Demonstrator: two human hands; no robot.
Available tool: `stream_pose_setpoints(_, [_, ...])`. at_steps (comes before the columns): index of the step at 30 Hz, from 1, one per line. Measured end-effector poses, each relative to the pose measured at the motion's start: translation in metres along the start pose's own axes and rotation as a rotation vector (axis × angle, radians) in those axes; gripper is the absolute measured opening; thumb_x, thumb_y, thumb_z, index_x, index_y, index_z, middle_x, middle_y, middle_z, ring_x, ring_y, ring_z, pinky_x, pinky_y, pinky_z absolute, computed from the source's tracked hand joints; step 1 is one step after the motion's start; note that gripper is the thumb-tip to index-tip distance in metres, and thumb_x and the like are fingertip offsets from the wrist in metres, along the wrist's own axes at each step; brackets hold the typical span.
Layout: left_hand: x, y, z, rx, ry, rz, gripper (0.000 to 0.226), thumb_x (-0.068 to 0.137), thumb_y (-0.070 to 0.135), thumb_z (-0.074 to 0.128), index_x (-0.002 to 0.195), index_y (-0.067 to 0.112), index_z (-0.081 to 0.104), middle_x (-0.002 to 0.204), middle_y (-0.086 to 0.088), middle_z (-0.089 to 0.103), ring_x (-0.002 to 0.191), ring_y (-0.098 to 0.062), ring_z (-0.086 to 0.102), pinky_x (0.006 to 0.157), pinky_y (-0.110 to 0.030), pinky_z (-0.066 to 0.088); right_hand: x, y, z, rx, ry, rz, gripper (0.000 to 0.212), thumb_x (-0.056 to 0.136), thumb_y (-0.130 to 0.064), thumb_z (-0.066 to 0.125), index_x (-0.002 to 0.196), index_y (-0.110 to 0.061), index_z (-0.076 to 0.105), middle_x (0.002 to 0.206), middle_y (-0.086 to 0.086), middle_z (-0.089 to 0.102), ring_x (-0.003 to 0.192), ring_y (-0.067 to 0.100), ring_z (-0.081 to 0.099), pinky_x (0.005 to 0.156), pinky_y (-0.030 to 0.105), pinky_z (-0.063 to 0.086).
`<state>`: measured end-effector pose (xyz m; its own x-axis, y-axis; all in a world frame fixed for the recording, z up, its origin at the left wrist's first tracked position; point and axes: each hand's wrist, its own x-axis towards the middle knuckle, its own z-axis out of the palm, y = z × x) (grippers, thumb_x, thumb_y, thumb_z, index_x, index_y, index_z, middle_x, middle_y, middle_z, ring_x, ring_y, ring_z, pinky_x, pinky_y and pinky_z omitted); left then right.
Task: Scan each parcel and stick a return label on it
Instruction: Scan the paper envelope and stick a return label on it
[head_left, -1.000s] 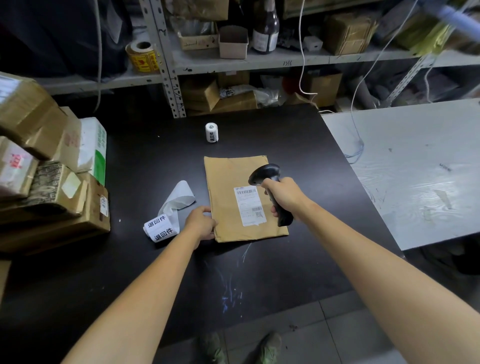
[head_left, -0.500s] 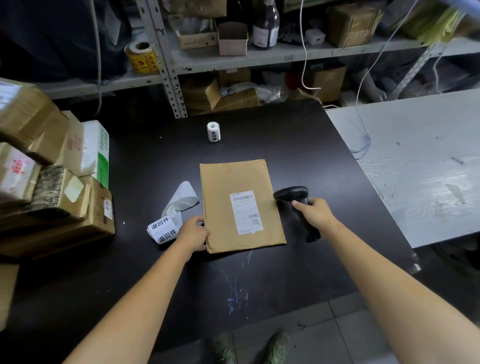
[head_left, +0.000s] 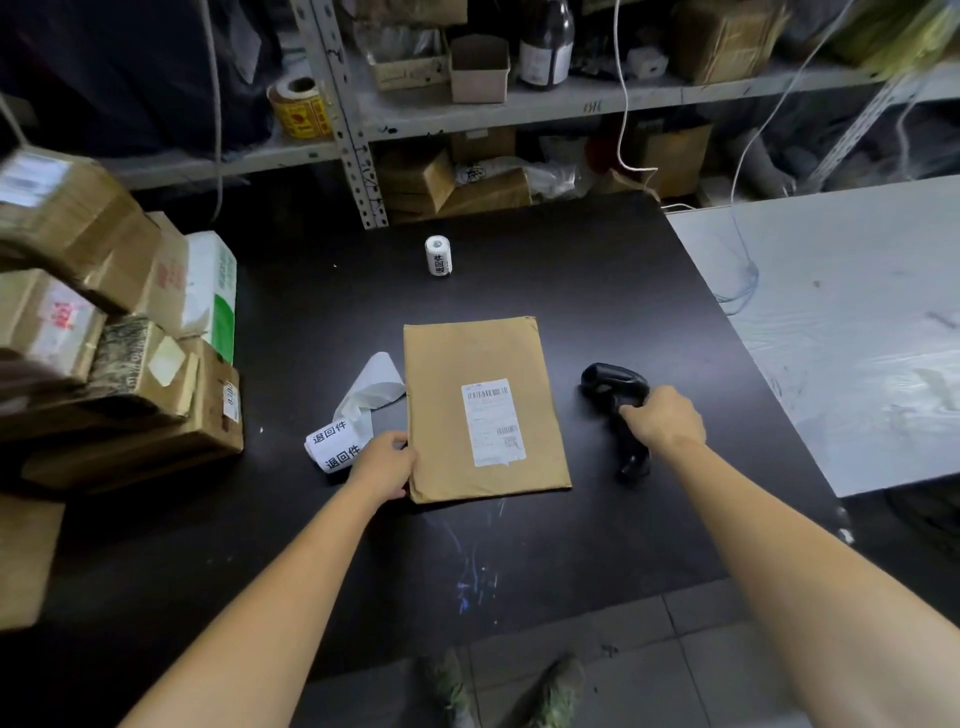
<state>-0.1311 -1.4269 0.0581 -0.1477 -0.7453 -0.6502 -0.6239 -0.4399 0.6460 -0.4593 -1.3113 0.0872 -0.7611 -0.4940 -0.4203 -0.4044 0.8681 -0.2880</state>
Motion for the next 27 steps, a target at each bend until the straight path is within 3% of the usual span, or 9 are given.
stream_pose_setpoints(4, [-0.006, 0.007, -0.022, 0.058, 0.032, 0.053, 0.024, 0.090, 0.023, 0.055, 0.112, 0.031, 0.055, 0.088, 0.004, 0.066, 0.081, -0.017, 0.067, 0.070, -0.031, 0.055, -0.014, -0.018, -0.024, -0.049, 0.018, -0.061, 0.023, 0.086, -0.028, 0.059, 0.094, -0.007, 0.064, 0.093, 0.015, 0.067, 0.083, 0.035, 0.060, 0.070, 0.033, 0.046])
stream_pose_setpoints(8, [-0.012, 0.009, -0.063, 0.110, 0.146, 0.111, 0.027, 0.089, 0.025, 0.054, 0.114, 0.032, 0.062, 0.103, 0.002, 0.065, 0.093, -0.023, 0.066, 0.085, -0.037, 0.056, -0.031, -0.057, -0.025, -0.029, -0.064, -0.257, 0.026, 0.088, -0.026, 0.056, 0.093, -0.003, 0.066, 0.093, 0.015, 0.071, 0.091, 0.036, 0.065, 0.065, 0.034, 0.044])
stream_pose_setpoints(12, [-0.014, -0.010, -0.110, 0.139, 0.242, 0.157, 0.023, 0.091, 0.018, 0.060, 0.113, 0.021, 0.066, 0.106, -0.007, 0.069, 0.091, -0.026, 0.067, 0.080, -0.034, 0.056, -0.056, -0.110, 0.005, -0.005, -0.169, -0.435, 0.035, 0.092, -0.035, 0.058, 0.119, -0.014, 0.063, 0.113, 0.005, 0.068, 0.096, 0.024, 0.061, 0.078, 0.031, 0.046])
stream_pose_setpoints(14, [-0.014, -0.023, -0.129, 0.116, 0.276, 0.140, 0.021, 0.091, 0.017, 0.061, 0.111, 0.017, 0.066, 0.104, -0.010, 0.070, 0.093, -0.030, 0.067, 0.087, -0.038, 0.055, -0.071, -0.136, 0.028, 0.015, -0.248, -0.490, 0.037, 0.093, -0.035, 0.058, 0.124, -0.014, 0.060, 0.118, 0.005, 0.066, 0.103, 0.024, 0.061, 0.086, 0.032, 0.048])
stream_pose_setpoints(17, [-0.015, -0.047, -0.152, 0.128, 0.309, 0.086, 0.020, 0.091, 0.021, 0.062, 0.111, 0.019, 0.066, 0.104, -0.005, 0.070, 0.099, -0.028, 0.066, 0.095, -0.035, 0.050, -0.095, -0.168, 0.065, 0.040, -0.350, -0.561, 0.039, 0.093, -0.034, 0.059, 0.126, -0.013, 0.060, 0.121, 0.006, 0.064, 0.107, 0.023, 0.060, 0.085, 0.029, 0.046])
stream_pose_setpoints(23, [-0.006, -0.073, -0.161, 0.147, 0.253, 0.062, 0.021, 0.088, 0.025, 0.067, 0.109, 0.021, 0.066, 0.092, 0.003, 0.066, 0.091, -0.016, 0.062, 0.080, -0.023, 0.044, -0.127, -0.210, 0.123, -0.014, -0.449, -0.642, 0.039, 0.090, -0.029, 0.064, 0.125, -0.013, 0.061, 0.119, 0.006, 0.066, 0.108, 0.023, 0.060, 0.089, 0.028, 0.044])
stream_pose_setpoints(27, [0.006, -0.073, -0.148, 0.105, 0.147, 0.083, 0.008, 0.083, 0.030, 0.074, 0.080, 0.023, 0.071, 0.078, -0.001, 0.072, 0.070, -0.017, 0.065, 0.064, -0.028, 0.051, -0.130, -0.220, 0.144, -0.008, -0.461, -0.626, 0.041, 0.088, -0.037, 0.068, 0.122, -0.015, 0.062, 0.114, 0.002, 0.065, 0.103, 0.019, 0.061, 0.085, 0.025, 0.042])
